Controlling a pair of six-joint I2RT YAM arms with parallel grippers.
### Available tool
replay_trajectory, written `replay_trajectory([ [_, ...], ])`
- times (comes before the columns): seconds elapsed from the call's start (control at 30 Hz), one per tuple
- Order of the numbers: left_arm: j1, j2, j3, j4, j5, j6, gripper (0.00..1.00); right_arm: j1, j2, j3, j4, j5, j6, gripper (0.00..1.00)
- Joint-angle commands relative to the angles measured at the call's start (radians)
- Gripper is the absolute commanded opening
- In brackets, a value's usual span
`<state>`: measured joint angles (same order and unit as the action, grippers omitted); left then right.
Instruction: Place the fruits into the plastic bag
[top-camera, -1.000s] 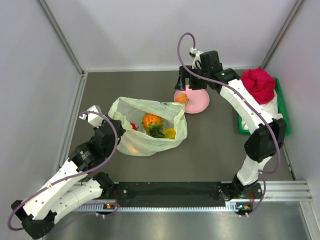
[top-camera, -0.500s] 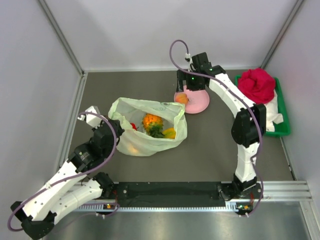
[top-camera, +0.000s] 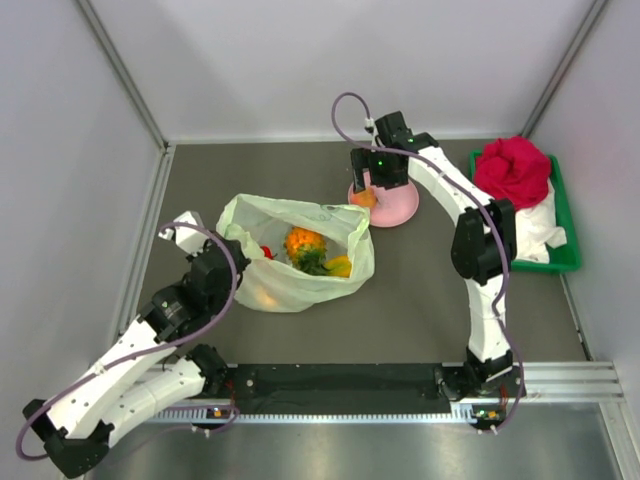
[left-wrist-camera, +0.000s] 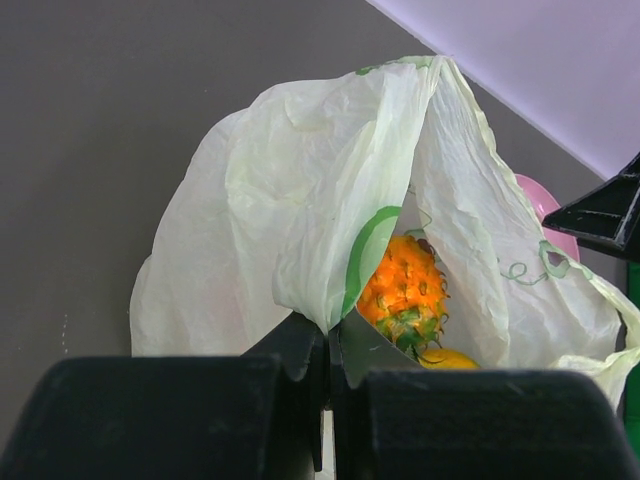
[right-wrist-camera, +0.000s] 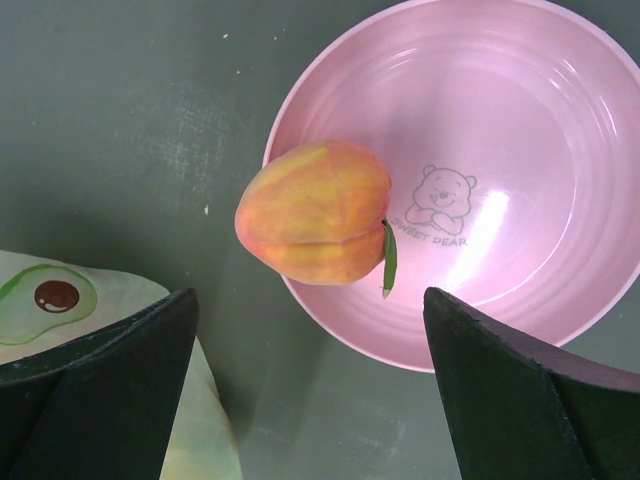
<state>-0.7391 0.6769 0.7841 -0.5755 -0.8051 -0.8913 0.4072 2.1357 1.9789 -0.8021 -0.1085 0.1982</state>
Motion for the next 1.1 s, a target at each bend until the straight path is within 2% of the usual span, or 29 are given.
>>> replay_trajectory([
  [0.0, 0.004, 0.023, 0.014, 0.055, -0.006, 0.023, 0.00, -0.011, 0.013, 0.052, 0.011, 0.021, -0.026, 0.94],
  [0.83, 0.010, 0.041, 0.012, 0.051, 0.007, 0.011, 0.00, 0.019, 0.239, 0.233, -0.042, 0.039, 0.009, 0.92],
  [1.07, 0.012, 0.030, 0.009, 0.037, 0.007, 0.011, 0.00, 0.021, 0.256, 0.239, -0.034, 0.027, 0.018, 0.91],
])
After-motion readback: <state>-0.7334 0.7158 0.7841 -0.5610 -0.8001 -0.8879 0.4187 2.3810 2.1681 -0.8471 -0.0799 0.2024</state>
